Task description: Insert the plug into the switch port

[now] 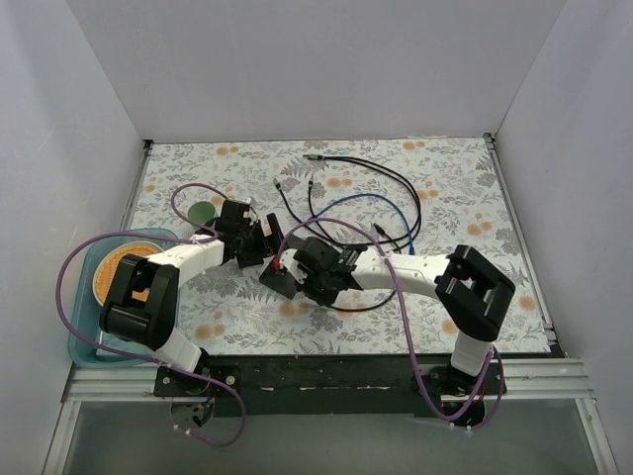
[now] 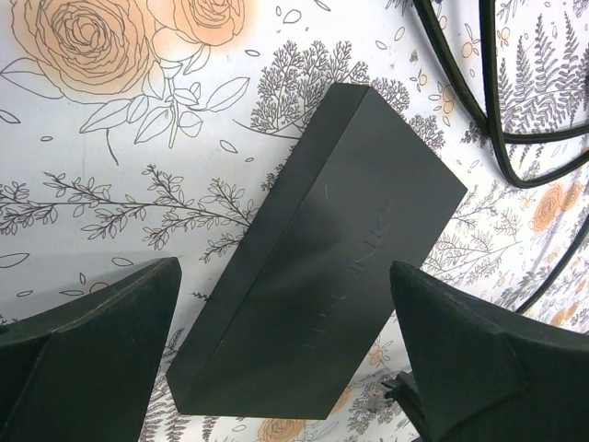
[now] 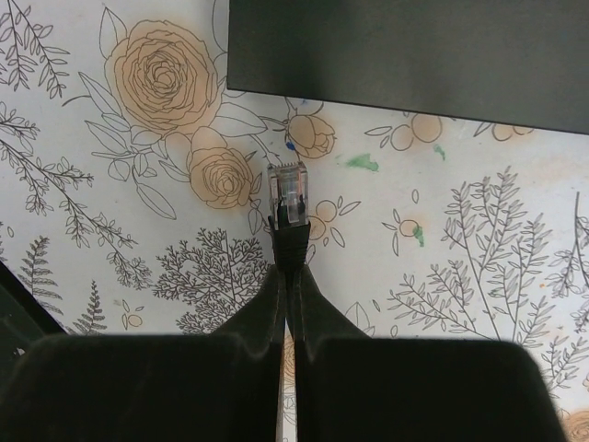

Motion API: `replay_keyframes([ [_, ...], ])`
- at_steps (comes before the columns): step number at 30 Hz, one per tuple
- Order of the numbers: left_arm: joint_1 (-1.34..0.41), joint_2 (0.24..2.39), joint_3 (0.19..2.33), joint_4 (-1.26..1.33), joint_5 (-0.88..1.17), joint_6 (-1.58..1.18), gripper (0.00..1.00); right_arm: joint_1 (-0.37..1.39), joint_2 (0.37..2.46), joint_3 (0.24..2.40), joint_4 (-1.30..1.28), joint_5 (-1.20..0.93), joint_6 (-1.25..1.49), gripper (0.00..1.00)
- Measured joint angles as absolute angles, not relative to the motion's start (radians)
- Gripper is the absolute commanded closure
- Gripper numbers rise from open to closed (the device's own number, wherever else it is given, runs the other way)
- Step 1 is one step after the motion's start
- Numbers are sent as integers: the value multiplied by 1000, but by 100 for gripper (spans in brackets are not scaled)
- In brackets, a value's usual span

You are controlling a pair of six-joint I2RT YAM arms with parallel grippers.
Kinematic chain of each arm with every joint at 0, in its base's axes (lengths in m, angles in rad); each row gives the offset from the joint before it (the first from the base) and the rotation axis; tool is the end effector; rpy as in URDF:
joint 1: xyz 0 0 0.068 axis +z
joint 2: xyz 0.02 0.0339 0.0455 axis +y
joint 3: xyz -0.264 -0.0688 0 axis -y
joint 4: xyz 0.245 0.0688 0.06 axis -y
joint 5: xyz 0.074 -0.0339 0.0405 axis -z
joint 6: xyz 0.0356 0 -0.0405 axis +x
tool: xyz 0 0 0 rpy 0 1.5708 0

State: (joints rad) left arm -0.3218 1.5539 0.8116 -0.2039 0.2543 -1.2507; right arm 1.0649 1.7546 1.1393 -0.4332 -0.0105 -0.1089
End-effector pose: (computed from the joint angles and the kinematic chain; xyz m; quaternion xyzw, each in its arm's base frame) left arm 0.2818 -0.1034 0.1681 -0.3880 0.8614 -0.3009 0.1299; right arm 0.1730 0.3130 0.1856 -0.5361 0.8037 0.1233 0.2269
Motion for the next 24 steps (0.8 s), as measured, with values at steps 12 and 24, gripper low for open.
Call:
replay_keyframes([
  [12,-309,1554,797,-190,255,-1254,2,1077,1834,1198,-484,-4,-108,99],
  [24,-303,1554,793,-175,258,-1254,2,1081,1856,1227,-508,31,-98,99],
])
